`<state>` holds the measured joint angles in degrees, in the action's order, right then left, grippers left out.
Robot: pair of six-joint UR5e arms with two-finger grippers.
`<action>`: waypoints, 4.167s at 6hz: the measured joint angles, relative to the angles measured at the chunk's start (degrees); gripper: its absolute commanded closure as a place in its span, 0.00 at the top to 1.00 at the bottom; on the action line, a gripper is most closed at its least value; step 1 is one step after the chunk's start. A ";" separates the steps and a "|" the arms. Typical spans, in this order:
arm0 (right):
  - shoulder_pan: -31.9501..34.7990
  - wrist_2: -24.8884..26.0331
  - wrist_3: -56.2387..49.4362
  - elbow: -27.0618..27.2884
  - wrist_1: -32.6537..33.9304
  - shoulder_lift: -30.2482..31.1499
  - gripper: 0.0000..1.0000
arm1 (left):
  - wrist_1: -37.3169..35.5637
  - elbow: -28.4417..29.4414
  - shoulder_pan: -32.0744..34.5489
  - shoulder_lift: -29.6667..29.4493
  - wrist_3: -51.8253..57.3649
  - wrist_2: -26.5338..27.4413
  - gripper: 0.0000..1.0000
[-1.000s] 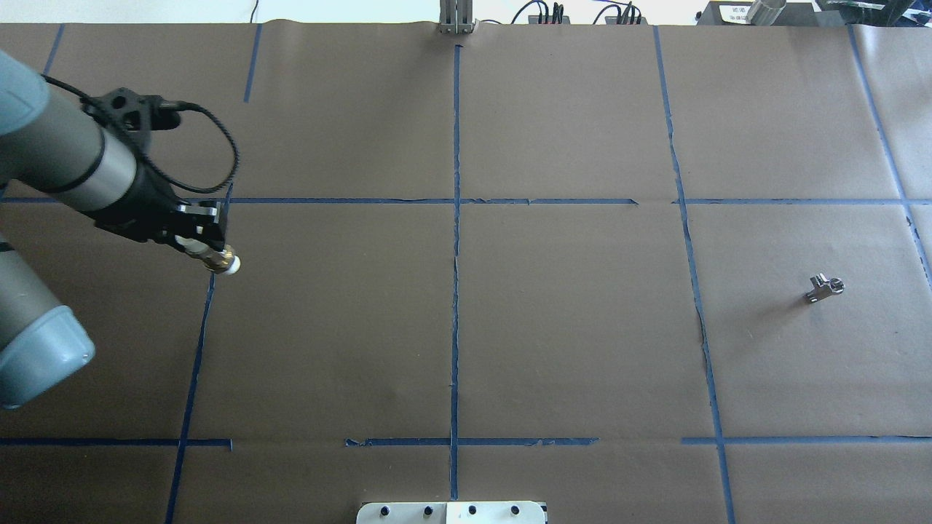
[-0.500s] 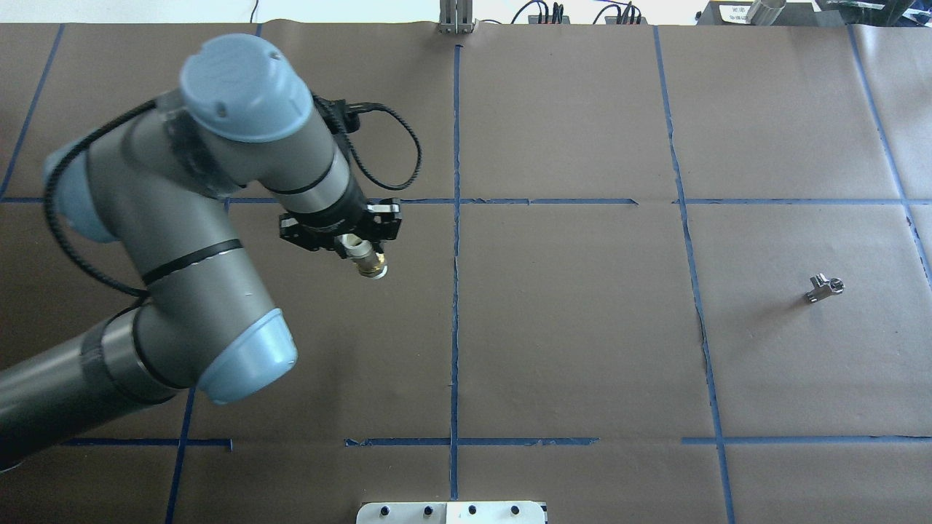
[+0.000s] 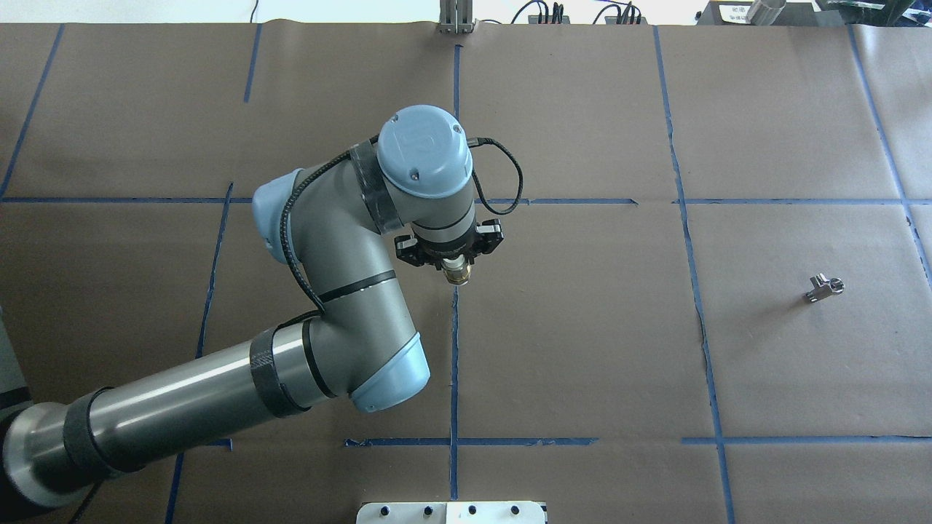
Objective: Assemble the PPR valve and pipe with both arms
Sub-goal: 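Carry the valve with the left gripper to the table center, then set the valve upright, open the left gripper and withdraw, then lower the right gripper onto the chrome tee fitting and grasp it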
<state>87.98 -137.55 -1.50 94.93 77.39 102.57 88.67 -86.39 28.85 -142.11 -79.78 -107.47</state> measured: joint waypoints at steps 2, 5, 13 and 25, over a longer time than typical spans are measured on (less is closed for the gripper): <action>0.00 0.00 -0.04 -0.07 0.04 0.00 1.00 | 1.08 2.47 -2.31 -0.18 -0.21 2.07 0.01; 0.00 0.00 0.00 -0.09 0.09 0.00 1.00 | 1.09 2.79 -2.58 -0.20 -0.07 2.60 0.79; -0.19 0.14 -0.48 0.64 -0.08 -1.15 1.00 | -6.00 -15.40 9.35 11.13 17.90 -8.37 1.00; -12.32 0.49 18.19 9.48 -5.89 -2.27 1.00 | 0.13 -7.49 63.33 55.19 86.57 -27.16 1.00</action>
<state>75.66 -137.06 16.69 104.40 71.49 100.30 88.80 -93.88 92.18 -86.92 6.79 -134.63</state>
